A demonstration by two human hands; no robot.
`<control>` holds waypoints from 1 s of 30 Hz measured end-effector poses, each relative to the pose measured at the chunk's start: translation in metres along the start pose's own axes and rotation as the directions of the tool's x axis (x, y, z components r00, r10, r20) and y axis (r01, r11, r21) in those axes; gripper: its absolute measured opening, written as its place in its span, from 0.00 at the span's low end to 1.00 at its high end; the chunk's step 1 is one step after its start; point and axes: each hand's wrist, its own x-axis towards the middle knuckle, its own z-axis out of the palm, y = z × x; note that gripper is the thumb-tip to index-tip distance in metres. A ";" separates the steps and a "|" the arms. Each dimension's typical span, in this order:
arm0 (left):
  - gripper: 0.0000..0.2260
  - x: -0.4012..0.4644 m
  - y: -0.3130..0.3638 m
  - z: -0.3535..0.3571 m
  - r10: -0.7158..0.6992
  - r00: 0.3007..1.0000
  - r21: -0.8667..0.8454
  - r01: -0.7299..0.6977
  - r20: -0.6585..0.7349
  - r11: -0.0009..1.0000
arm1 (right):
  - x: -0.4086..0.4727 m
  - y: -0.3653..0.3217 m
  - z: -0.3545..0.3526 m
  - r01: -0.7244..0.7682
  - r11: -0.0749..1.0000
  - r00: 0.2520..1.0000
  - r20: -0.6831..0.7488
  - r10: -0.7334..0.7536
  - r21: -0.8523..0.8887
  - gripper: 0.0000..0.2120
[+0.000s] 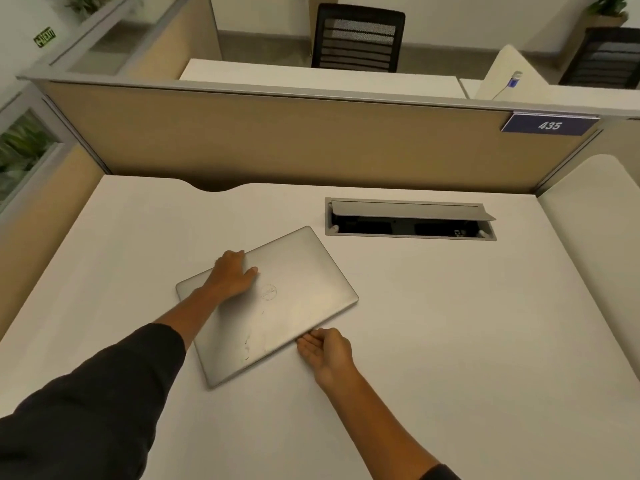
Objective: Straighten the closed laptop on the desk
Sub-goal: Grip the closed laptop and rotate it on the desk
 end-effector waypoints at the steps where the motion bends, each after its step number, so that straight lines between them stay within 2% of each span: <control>1: 0.28 0.002 0.000 0.001 -0.007 1.000 -0.003 0.007 -0.002 1.000 | 0.001 0.000 0.000 -0.002 1.000 1.000 -0.004 0.002 0.006 0.12; 10: 0.27 0.017 -0.003 -0.005 -0.082 0.997 -0.047 0.082 0.009 0.996 | 0.002 -0.007 0.006 -0.027 1.000 0.999 -0.046 0.028 0.016 0.10; 14: 0.27 0.019 -0.004 -0.009 -0.118 0.993 -0.131 0.120 0.023 0.984 | 0.002 -0.015 0.008 -0.042 0.999 0.998 -0.050 0.041 -0.009 0.10; 19: 0.25 0.019 -0.011 -0.007 -0.142 0.990 -0.225 0.138 -0.001 0.964 | 0.005 -0.014 0.009 0.005 0.999 0.996 -0.085 -0.009 -0.050 0.10; 25: 0.17 0.006 -0.026 0.003 -0.198 0.980 -0.329 0.180 -0.022 0.927 | 0.014 -0.031 0.006 0.081 0.983 0.989 -0.111 -0.100 -0.162 0.11; 30: 0.22 -0.010 -0.035 0.011 -0.252 0.968 -0.445 0.226 0.001 0.867 | 0.025 -0.056 0.003 0.086 0.947 0.989 -0.092 -0.120 -0.310 0.14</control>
